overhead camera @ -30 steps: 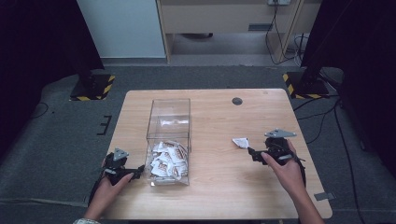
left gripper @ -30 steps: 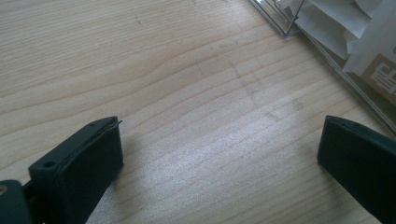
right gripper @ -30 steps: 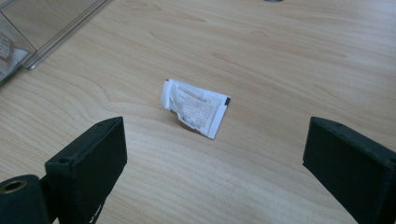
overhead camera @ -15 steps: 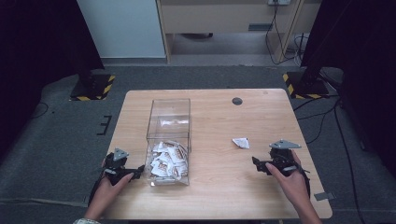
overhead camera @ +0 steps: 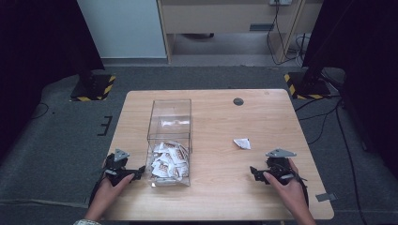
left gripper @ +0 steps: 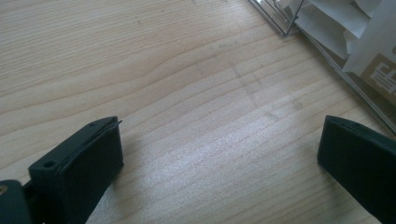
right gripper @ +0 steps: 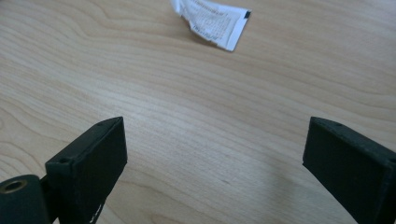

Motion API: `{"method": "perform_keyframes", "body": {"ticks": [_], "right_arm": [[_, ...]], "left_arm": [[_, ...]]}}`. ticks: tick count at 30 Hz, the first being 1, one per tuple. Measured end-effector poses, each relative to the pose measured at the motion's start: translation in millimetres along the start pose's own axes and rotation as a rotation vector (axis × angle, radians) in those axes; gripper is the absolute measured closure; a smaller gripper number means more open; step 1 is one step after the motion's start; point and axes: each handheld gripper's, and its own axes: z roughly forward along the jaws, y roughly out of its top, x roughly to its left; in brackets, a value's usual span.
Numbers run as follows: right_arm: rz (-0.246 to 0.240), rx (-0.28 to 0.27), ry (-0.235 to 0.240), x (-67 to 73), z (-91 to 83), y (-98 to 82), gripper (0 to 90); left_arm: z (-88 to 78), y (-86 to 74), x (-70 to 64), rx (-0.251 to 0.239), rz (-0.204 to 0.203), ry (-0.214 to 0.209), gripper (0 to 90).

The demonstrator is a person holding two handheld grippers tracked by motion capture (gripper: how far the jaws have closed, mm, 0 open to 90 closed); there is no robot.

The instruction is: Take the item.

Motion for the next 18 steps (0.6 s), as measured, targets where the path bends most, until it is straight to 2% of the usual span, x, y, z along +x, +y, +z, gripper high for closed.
{"method": "perform_keyframes", "body": {"ticks": [7, 11, 15, 18], "right_arm": [[-0.017, 0.046, -0.034, 8.5, 14.9, -4.7, 4.1], [-0.016, 0.027, -0.048, 12.6, 19.3, -5.9, 0.9], [-0.033, -0.010, -0.031, 15.7, 20.3, -9.7, 0.6], [-0.033, -0.006, -0.026, 16.1, 19.6, -10.2, 0.6]], "left_arm": [[0.1, 0.0, 0.0, 0.000, 0.000, 0.000, 0.0], [0.1, 0.1, 0.0, 0.000, 0.000, -0.001, 0.0], [0.1, 0.1, 0.0, 0.000, 0.000, -0.001, 0.0], [0.1, 0.1, 0.0, 0.000, 0.000, -0.001, 0.0]]}}
